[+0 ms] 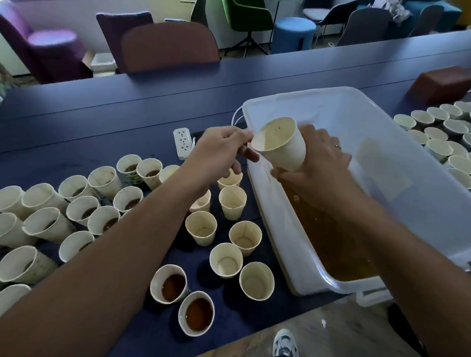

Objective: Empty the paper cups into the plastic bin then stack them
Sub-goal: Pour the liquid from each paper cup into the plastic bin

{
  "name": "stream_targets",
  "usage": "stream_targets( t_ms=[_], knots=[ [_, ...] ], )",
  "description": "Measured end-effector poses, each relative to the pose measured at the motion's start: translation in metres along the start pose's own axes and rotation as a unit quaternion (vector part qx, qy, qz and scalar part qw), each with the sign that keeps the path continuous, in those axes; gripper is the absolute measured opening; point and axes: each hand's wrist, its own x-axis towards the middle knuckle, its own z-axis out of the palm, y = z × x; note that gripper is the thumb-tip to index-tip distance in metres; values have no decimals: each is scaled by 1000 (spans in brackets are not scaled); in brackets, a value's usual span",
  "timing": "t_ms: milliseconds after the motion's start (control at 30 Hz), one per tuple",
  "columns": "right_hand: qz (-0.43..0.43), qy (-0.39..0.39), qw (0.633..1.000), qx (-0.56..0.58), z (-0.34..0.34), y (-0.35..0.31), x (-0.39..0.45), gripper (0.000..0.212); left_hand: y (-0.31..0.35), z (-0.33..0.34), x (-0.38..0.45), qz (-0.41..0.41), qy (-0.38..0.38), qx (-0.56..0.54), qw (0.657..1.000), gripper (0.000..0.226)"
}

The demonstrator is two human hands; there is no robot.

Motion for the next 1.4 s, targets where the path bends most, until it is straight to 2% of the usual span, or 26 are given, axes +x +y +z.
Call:
stream_targets(
  t_ms=[67, 167, 300, 367, 500, 600, 800, 1067, 1133, 1400],
  knots=[
    [-9, 4, 1000, 13, 7, -9, -1, 75, 3, -9, -5, -9, 18, -23, 1000, 36],
    [-36, 8, 999, 24, 16, -24, 0, 80, 3, -21, -10, 8, 44, 29, 999, 20],
    [-74, -115, 989, -49, 26, -35, 7, 97, -6, -44, -16, 0, 93, 94, 991, 13],
    [-79, -151, 983, -68, 29, -36, 10, 85, -13, -60, -19, -16, 113, 127, 985, 12],
    [-80, -99, 991, -46, 34, -36, 14, 44, -39, -95, -28, -74, 137, 199, 968, 11],
    [-80, -61, 995, -26, 40, -37, 13, 31, -66, -113, -39, -135, 121, 248, 952, 10],
    [-83, -39, 995, -35, 47, -39, 10, 28, -105, -125, -57, -215, 74, 329, 916, 8],
    [-87, -42, 993, -66, 50, -38, 8, 29, -149, -120, -60, -249, 65, 319, 912, 2],
    [-89, -43, 993, -68, 51, -38, 8, 29, -153, -118, -61, -259, 54, 325, 908, 11],
    [-93, -43, 991, -82, 50, -36, 6, 30, -167, -108, -56, -262, 55, 325, 907, 12]
  ],
)
